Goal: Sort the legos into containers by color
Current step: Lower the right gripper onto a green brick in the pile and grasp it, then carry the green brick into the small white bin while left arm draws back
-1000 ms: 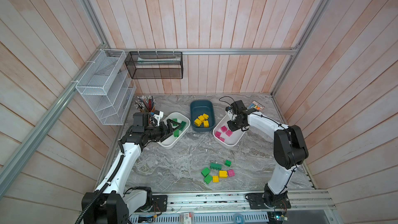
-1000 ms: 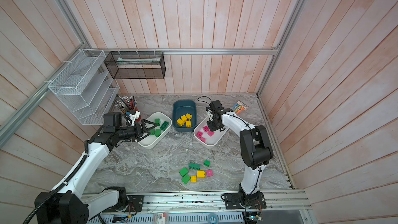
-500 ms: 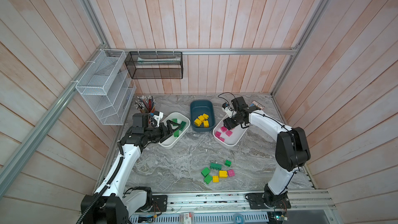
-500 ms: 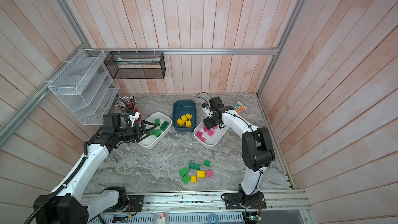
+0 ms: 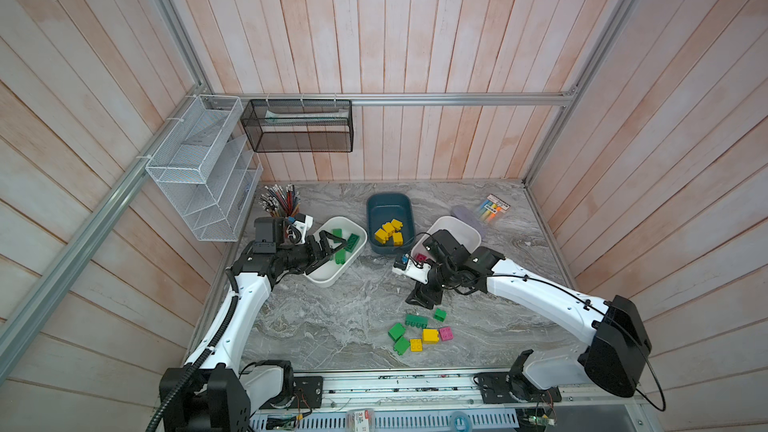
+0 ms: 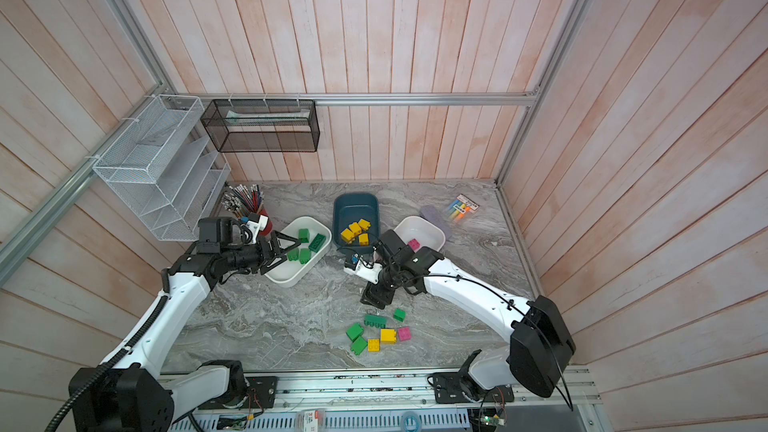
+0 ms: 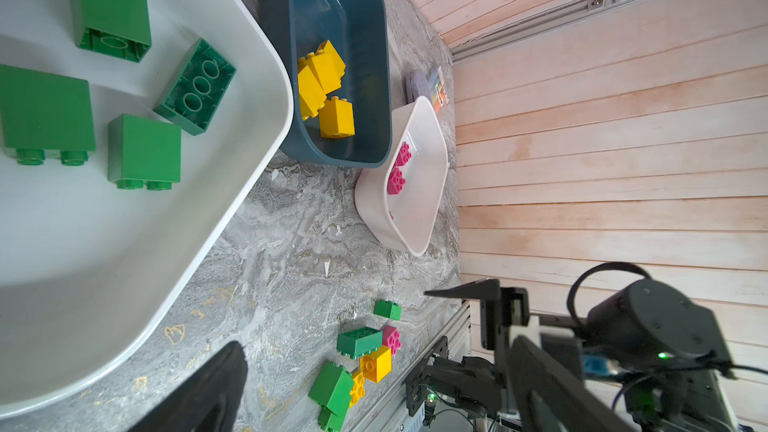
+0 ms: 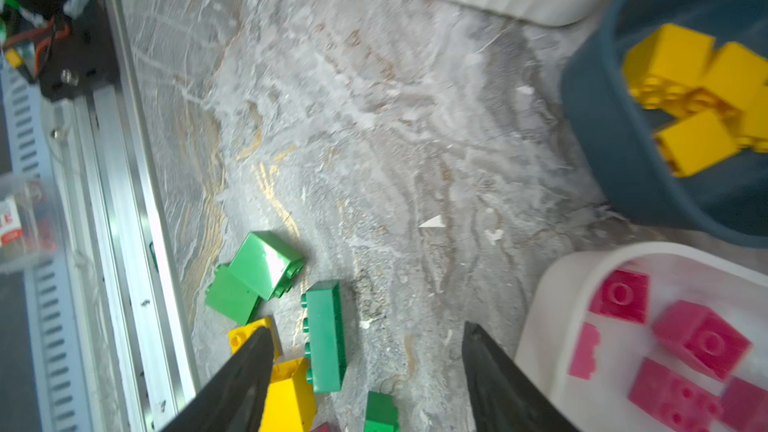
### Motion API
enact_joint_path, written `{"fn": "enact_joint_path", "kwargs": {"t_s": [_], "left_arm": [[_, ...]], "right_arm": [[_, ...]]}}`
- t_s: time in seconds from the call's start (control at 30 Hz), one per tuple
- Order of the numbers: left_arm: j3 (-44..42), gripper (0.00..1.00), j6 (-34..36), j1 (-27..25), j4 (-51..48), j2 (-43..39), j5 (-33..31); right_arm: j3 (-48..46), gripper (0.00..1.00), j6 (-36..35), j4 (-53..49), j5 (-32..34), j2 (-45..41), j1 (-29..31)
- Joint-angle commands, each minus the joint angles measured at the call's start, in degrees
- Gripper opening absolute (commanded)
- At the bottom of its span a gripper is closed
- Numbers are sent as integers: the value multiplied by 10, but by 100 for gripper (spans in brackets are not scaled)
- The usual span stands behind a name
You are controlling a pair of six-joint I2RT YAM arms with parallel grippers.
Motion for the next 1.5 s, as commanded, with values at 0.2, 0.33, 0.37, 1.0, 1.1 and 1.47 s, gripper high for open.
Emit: {"fn": "enact_joint_path", "kwargs": {"t_s": [0.2,0.33,0.37,1.0,1.1,1.47], "left_arm": [[6,100,15,4,3,2,6],[1,100,11,4,5,0,7],[1,100,11,4,4,-2,6],[-11,100,12,13,-19,-30,2],[-11,100,14,15,-21,-31,0],[-9,100,17,31,-38,-42,-4]], "right_arm": [[-60,74,-107,60,-6,29,64],[-58,74,-140,71,-5,69,78],[-56,74,-145,75,-6,76,79],[6,62,-184,97,-39,187,90],[9,59,-187,99,-44,199,93],[33,34,-167,100,-42,235,98]]}}
